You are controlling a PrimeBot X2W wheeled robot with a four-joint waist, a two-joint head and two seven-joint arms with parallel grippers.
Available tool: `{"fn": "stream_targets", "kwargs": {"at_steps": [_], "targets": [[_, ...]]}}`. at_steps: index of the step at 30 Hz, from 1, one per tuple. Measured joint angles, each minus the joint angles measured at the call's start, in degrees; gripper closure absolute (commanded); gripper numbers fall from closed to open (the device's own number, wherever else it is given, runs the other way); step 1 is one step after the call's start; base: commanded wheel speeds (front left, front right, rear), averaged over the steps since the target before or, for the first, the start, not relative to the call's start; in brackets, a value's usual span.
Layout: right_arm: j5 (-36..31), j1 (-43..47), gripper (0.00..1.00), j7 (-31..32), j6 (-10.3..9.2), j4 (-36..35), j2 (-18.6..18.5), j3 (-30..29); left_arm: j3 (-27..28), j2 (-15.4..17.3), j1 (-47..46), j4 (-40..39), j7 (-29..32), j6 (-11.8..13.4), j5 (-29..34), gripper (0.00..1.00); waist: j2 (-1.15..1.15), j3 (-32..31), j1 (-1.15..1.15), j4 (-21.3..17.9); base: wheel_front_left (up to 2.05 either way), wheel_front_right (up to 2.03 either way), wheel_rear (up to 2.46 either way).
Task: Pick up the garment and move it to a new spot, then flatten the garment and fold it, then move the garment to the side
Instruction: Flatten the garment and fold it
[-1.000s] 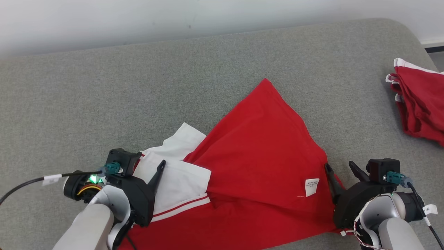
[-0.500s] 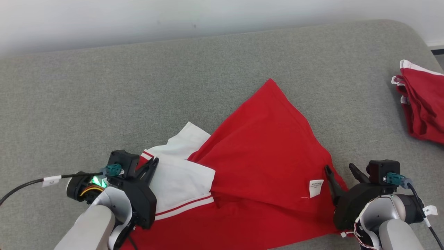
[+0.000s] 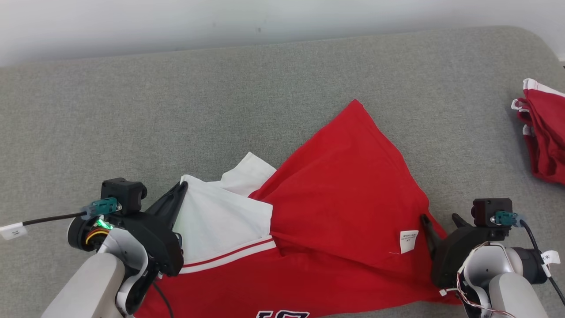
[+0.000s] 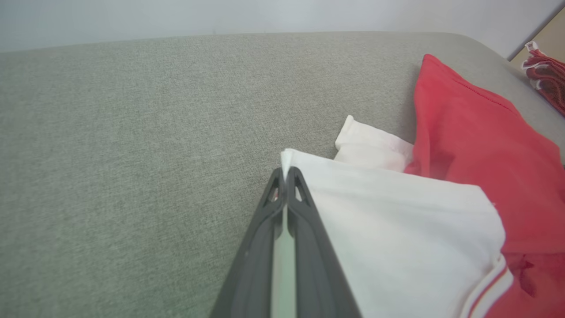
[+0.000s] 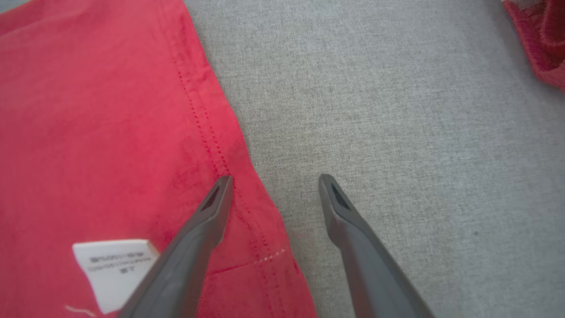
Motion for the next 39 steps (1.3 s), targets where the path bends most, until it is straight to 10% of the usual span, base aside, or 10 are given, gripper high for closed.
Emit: {"fn": "stream_targets", "kwargs": {"at_steps": [25,26,28,29,39], "targets": [[0.2,6.6,0.0,5.9,0.0,-5.8,-0.2,-0.3,-1.5,1.8,0.4,-2.4,-0.8,0.1,-1.9,1.0,0.0,-0.3,0.0,0.1,0.0,0.0,0.0],[0.3,6.4,0.14,6.0,-0.01,-5.7,-0.1,0.0,-1.5,1.8,0.4,-2.4,-0.8,0.1,-1.9,1.0,-0.01,-0.3,0.0,0.1,0.0,0.0,0.0],[0.4,6.2,0.85,6.3,-0.01,-5.5,-0.1,0.6,-1.6,1.9,0.4,-2.4,-0.9,0.2,-1.9,1.0,-0.01,-0.2,0.0,0.1,0.0,0.0,0.0],[0.6,5.9,1.0,6.4,-0.01,-5.3,-0.1,0.9,-1.5,1.9,0.4,-2.4,-1.0,0.3,-1.9,1.0,-0.01,-0.2,0.0,0.2,0.0,0.0,0.0],[5.4,5.0,1.0,3.2,0.0,-7.7,-0.5,1.7,1.4,0.5,0.0,-5.0,-6.5,0.1,-6.9,1.0,0.0,-1.4,0.0,0.7,0.0,0.0,0.0]]}}
